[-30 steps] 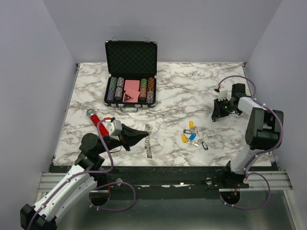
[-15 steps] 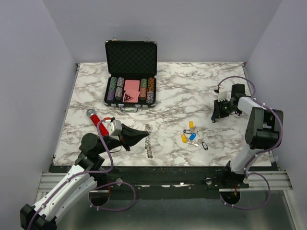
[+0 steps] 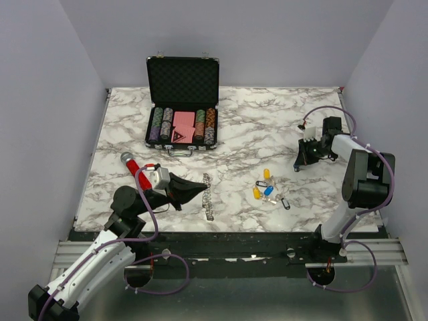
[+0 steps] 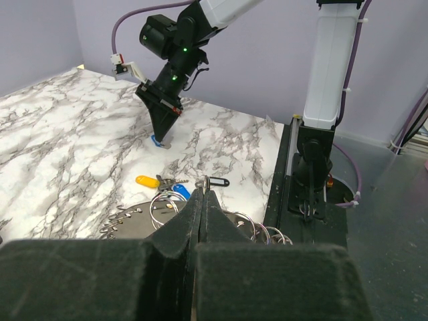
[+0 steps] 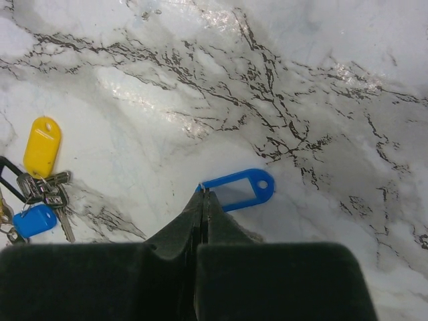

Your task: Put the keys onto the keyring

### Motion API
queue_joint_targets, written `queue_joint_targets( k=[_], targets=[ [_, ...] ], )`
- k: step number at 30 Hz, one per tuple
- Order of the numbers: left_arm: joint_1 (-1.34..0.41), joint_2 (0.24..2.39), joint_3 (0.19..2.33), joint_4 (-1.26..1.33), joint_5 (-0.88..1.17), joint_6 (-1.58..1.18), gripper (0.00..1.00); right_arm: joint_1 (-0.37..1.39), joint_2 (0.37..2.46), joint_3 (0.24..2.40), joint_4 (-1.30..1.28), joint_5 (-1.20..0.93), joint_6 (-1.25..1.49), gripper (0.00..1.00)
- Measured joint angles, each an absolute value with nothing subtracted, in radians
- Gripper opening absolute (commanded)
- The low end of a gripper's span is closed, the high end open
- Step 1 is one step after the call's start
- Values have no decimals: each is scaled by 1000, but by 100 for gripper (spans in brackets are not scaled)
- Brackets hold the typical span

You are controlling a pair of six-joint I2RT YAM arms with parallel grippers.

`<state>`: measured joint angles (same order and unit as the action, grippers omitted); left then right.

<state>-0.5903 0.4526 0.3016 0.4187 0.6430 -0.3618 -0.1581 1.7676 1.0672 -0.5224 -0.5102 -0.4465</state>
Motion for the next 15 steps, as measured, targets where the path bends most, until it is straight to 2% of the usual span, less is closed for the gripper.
queue_joint_targets(
  k=[5,15],
  targets=[
    [-590,453,302,418,643,-362,0,-158,1768,1071,-526,-516,-449,16],
    [-590,452,302,418,642,-362,0,-158,1768,1073,-540,-519,-456,18]
  ],
)
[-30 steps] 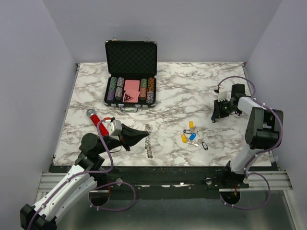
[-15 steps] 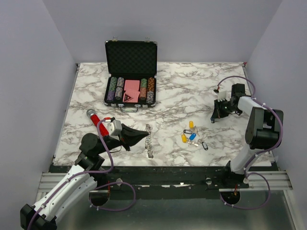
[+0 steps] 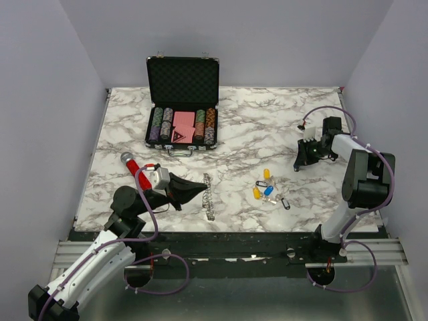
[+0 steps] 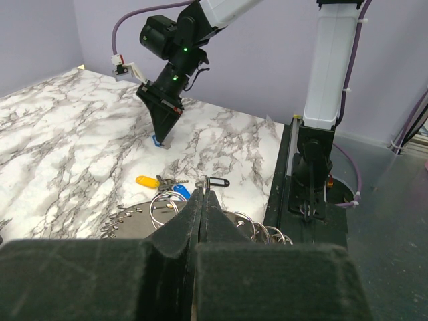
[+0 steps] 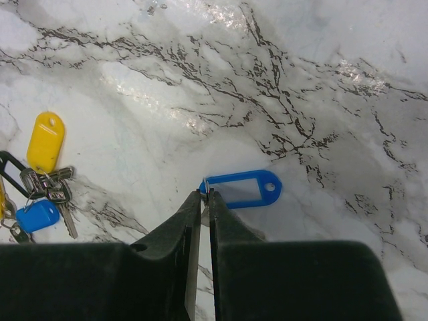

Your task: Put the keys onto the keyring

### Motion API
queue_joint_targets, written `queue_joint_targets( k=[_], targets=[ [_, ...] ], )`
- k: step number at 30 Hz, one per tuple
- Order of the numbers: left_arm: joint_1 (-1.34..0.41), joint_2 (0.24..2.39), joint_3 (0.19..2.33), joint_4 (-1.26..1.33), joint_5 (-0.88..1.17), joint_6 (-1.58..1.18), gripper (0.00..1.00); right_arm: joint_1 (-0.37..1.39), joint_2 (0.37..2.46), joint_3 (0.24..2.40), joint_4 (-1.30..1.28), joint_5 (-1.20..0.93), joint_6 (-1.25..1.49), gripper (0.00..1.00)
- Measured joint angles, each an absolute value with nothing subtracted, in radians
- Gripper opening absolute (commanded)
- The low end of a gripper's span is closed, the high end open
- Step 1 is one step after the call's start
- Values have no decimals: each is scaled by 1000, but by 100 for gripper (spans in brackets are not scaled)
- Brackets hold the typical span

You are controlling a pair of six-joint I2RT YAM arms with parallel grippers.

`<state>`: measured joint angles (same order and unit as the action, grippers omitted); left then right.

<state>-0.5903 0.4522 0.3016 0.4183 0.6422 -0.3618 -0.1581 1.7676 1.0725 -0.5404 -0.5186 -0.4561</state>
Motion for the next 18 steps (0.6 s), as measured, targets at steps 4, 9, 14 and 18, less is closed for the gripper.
queue_joint_targets(
  k=[4,9,14,18],
  targets=[
    [-590,450,302,418,642,-361,0,-158,1768,1073,-545,-519,-458,19],
    [-590,447,301,418,641,-361,0,-158,1768,1073,-548,-519,-463,19],
    [-590,447,300,418,640,-361,0,-158,1768,1073,-549,-519,-464,19],
    [-590,447,300,418,640,-361,0,-157,1770,1073,-550,-519,-464,19]
  ],
)
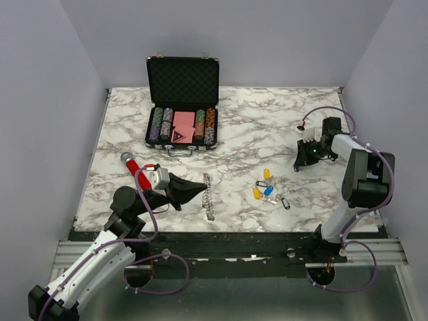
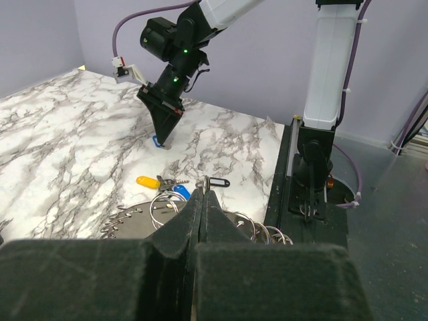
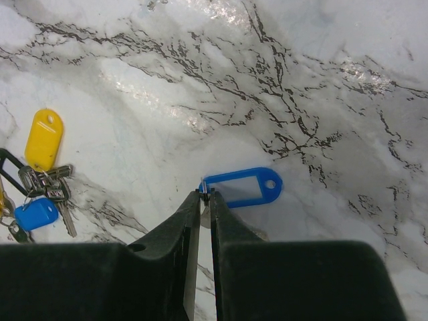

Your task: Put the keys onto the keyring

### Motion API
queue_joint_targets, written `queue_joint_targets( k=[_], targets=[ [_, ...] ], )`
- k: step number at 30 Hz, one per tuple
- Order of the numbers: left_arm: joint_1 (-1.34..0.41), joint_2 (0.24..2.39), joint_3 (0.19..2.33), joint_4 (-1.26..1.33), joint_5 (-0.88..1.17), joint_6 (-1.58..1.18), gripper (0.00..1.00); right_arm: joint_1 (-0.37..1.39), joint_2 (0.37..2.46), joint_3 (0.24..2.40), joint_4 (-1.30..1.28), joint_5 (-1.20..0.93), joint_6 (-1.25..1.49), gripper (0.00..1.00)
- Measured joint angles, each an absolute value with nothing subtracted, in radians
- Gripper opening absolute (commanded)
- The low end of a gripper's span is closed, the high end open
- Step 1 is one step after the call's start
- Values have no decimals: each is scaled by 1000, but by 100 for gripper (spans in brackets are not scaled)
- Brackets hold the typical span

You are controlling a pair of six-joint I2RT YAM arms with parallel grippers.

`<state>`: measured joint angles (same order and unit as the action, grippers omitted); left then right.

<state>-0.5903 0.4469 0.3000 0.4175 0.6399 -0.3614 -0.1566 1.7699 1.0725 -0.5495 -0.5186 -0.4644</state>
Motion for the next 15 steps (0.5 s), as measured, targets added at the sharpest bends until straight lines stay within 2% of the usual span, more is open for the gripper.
queue_joint_targets(
  k=[15],
  targets=[
    [-591,447,299,418,640,-361,0,-150,1775,1073,-552,-519,-465,19]
  ],
)
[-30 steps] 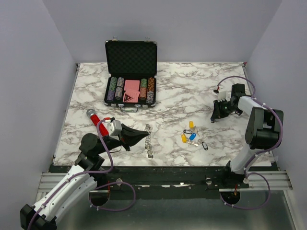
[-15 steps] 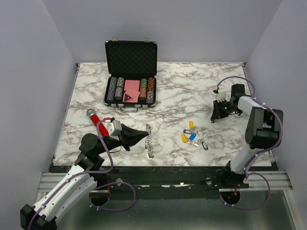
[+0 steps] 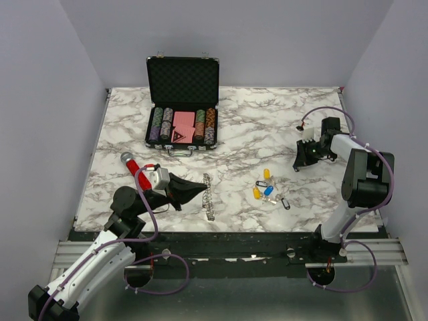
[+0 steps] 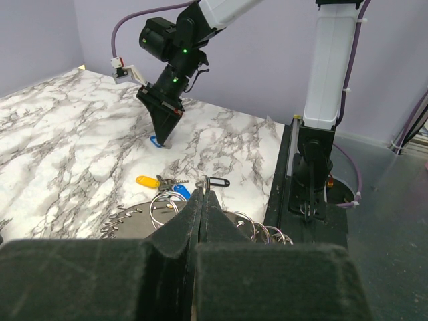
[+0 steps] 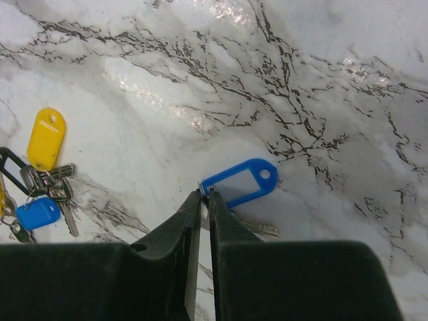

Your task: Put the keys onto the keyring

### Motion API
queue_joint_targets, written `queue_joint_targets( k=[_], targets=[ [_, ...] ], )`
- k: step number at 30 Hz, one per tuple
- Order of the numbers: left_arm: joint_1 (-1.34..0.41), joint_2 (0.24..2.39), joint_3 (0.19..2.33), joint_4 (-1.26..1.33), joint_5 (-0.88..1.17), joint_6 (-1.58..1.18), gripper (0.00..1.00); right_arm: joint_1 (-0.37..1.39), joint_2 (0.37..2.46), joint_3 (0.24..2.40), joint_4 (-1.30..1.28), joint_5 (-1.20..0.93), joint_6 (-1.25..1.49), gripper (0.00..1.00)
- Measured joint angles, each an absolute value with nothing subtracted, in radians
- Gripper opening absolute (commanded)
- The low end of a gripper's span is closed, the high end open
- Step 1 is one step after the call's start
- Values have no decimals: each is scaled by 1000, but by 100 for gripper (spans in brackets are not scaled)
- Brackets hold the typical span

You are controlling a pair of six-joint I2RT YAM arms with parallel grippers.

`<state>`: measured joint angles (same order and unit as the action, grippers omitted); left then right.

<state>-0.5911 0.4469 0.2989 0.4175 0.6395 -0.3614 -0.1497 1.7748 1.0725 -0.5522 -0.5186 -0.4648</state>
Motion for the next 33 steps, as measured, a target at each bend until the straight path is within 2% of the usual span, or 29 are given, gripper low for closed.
queue_joint_targets(
  k=[4,18,33],
  targets=[
    [-591,447,299,418,640,-361,0,-150,1775,1073,-556,-519,-467,24],
    [-591,447,299,418,639,-358,0,-150,1775,1075,-574,-518,-487,21],
    [-591,447,299,417,639,-358,0,-150,1774,1075,-581,-518,-499,21]
  ],
)
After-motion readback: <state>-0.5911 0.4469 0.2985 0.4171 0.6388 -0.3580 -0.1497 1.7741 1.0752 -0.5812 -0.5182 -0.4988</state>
